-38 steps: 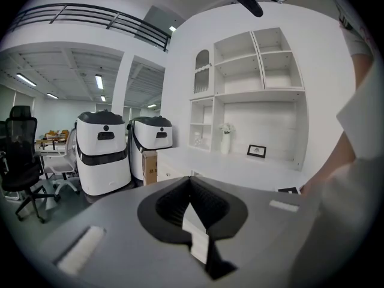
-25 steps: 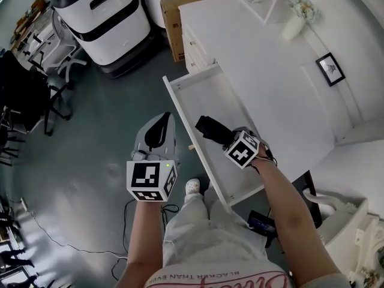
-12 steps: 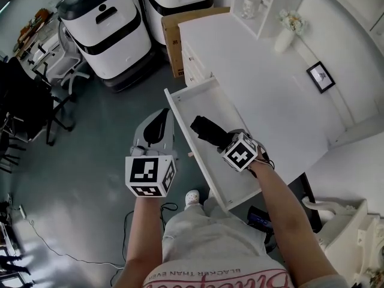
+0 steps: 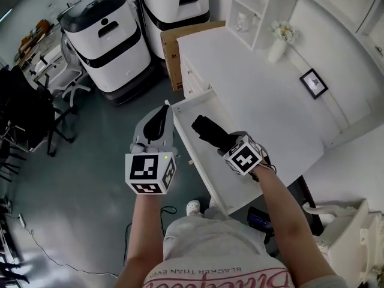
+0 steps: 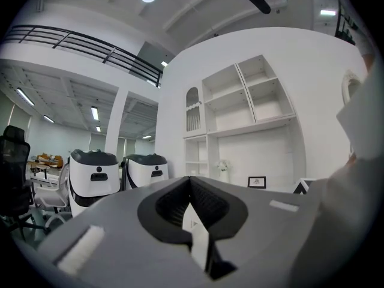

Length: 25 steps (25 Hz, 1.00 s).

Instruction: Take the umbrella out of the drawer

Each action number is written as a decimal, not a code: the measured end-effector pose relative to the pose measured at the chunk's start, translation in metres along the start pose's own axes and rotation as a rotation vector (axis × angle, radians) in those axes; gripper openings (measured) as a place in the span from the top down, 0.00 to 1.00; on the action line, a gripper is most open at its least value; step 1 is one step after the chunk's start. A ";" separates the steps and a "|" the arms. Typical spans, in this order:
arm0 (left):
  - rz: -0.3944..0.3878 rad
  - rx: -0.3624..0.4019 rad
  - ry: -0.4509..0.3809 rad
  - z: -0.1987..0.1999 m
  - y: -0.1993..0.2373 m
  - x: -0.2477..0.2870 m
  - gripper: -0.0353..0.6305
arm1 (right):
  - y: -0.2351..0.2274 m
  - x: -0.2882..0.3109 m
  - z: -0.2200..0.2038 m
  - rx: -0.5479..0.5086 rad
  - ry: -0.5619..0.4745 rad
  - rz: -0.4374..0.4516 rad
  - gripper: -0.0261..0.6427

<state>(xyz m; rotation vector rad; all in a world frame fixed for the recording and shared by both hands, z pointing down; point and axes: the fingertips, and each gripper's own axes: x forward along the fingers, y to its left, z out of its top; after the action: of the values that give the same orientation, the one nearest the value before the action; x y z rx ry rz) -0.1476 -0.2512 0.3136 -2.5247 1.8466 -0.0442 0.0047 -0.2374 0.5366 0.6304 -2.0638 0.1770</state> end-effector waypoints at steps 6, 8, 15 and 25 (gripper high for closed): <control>-0.013 0.013 -0.041 0.018 -0.003 0.004 0.94 | -0.011 -0.025 0.011 0.038 -0.052 -0.054 0.56; -0.012 0.018 -0.055 0.024 -0.004 0.005 0.94 | -0.016 -0.033 0.015 0.058 -0.082 -0.071 0.56; -0.004 0.037 -0.090 0.040 -0.002 0.002 0.94 | -0.032 -0.063 0.032 0.113 -0.182 -0.140 0.56; -0.011 0.068 -0.132 0.061 0.001 -0.002 0.94 | -0.040 -0.105 0.058 0.185 -0.340 -0.214 0.56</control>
<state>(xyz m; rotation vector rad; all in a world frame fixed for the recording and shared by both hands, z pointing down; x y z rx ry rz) -0.1476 -0.2496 0.2530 -2.4291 1.7528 0.0574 0.0260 -0.2546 0.4126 1.0499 -2.3000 0.1447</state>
